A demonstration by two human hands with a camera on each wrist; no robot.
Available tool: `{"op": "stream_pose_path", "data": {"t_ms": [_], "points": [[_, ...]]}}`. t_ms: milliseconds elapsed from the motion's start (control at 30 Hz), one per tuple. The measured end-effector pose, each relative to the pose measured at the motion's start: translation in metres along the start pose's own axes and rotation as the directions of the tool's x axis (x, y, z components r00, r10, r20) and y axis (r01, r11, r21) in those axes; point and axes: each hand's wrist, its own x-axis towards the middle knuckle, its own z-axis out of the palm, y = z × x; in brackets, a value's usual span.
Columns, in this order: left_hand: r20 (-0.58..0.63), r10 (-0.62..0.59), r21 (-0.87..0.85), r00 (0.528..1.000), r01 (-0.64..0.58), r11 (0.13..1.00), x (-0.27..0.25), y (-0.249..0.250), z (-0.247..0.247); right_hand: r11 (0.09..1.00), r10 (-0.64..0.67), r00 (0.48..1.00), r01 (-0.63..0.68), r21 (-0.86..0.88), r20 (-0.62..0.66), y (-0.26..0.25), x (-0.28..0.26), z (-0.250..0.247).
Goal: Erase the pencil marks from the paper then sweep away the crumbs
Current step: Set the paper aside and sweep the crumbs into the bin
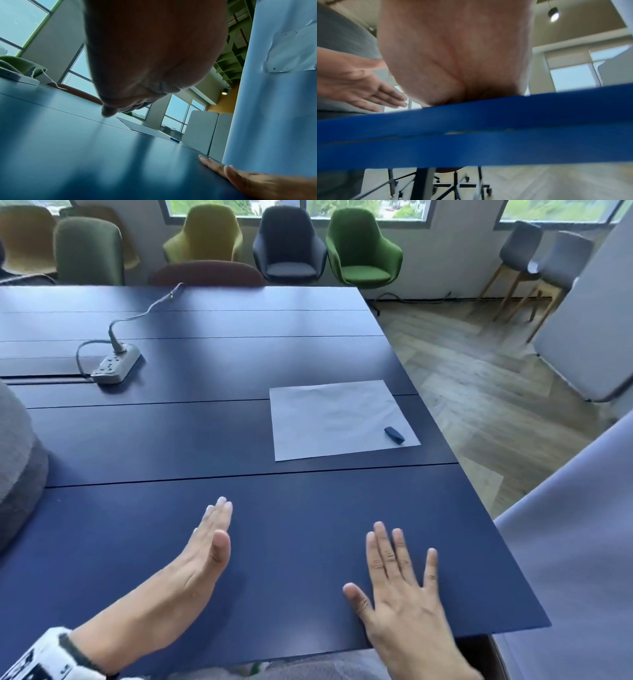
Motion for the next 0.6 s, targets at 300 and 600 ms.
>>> {"op": "stream_pose_path", "data": {"t_ms": [300,600], "points": [[0.242,0.103,0.310,0.965,-0.178,0.934,0.015,0.036,-0.009,0.980,-0.189,0.981,0.186,0.070,0.031,-0.094,0.014,-0.005],[0.302,0.108,0.712,0.947,-0.299,0.636,0.088,0.019,0.005,0.990,0.097,0.984,-0.111,0.087,0.150,0.000,0.012,-0.017]]}}
